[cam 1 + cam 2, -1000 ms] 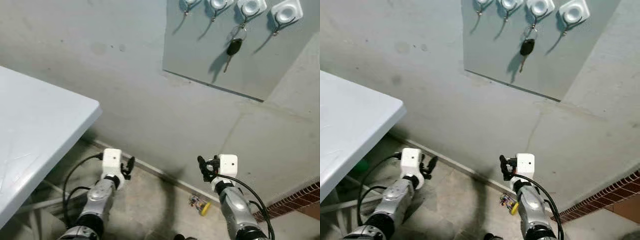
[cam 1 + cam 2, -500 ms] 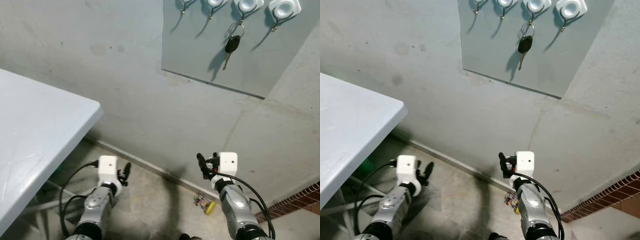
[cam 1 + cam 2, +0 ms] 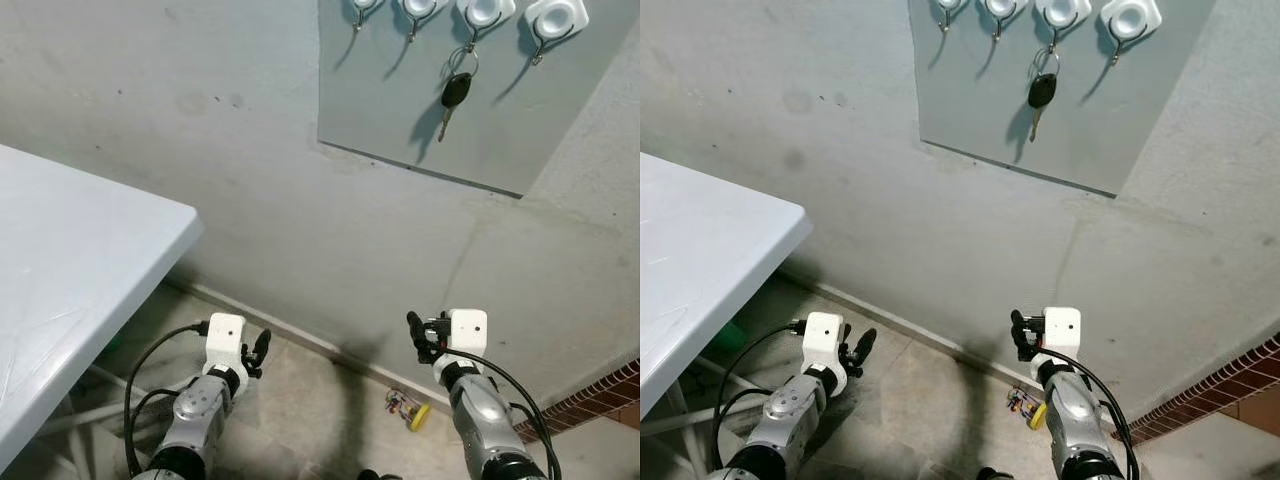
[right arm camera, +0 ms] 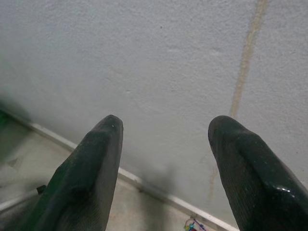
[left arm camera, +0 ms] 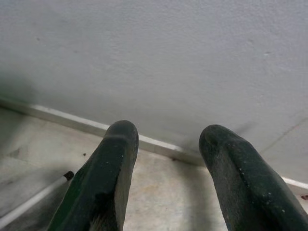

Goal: Hang keys on a hook

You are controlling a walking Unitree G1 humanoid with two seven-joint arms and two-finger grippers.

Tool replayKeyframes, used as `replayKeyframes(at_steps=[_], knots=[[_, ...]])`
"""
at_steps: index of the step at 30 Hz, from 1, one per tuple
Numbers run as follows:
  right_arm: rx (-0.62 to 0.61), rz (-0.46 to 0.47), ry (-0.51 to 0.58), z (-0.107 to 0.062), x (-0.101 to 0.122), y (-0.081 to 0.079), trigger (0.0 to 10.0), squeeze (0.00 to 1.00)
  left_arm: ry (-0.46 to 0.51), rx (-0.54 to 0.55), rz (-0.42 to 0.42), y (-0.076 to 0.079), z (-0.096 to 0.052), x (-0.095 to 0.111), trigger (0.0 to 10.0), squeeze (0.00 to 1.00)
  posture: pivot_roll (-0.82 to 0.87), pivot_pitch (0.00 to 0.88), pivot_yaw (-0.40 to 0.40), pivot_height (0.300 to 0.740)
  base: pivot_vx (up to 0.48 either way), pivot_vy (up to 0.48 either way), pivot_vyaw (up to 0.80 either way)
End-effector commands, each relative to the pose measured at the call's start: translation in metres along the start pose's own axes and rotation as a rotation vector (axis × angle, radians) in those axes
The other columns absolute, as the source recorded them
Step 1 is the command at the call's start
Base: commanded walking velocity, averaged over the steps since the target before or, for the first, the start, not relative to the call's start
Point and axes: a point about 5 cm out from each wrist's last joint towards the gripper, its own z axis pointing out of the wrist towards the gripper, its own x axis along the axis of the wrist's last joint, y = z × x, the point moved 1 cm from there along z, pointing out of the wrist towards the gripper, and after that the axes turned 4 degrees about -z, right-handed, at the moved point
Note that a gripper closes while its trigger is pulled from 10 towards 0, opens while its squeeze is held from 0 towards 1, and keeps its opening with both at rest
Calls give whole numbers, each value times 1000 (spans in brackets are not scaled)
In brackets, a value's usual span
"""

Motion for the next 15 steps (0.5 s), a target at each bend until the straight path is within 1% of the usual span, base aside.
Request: replayKeyframes(at_steps=[1,2,4,5,8,9,10,11,13,15], knots=[[-5,-5,13,-3,-1,3,10000,0,28,2,9,0,-1,2,10000,0,-34,56,26,740,0,0,0],[-7,7,33,-7,-1,5,10000,0,73,-32,-1,7,-1,7,10000,0,-26,51,22,740,0,0,0],[-3,15,25,-12,-8,3,10000,0,90,-50,18,10,-3,5,10000,0,-30,53,9,740,0,0,0],[4,-3,-20,-20,-21,3,10000,0,71,-50,29,10,-10,-7,10000,0,-26,28,7,740,0,0,0],[16,-8,-66,-29,-34,2,10000,0,28,-35,11,5,-19,-23,10000,0,-27,23,0,740,0,0,0],[10,-14,-105,-35,-43,4,10000,0,-20,-35,52,5,-25,-34,10000,0,-30,27,1,740,0,0,0],[10,-14,-105,-35,-43,4,10000,0,-20,-35,52,5,-25,-34,10000,0,-30,27,1,740,0,0,0],[5,-13,-122,-39,-47,6,10000,0,-45,-43,62,6,-28,-41,10000,0,-27,29,5,740,0,0,0],[7,-11,-115,-39,-46,7,10000,0,-31,-43,61,7,-28,-39,10000,0,-27,29,5,740,0,0,0],[-2,-10,-81,-35,-39,10,10000,0,23,-51,24,12,-21,-27,10000,0,-18,29,2,740,0,0,0]])
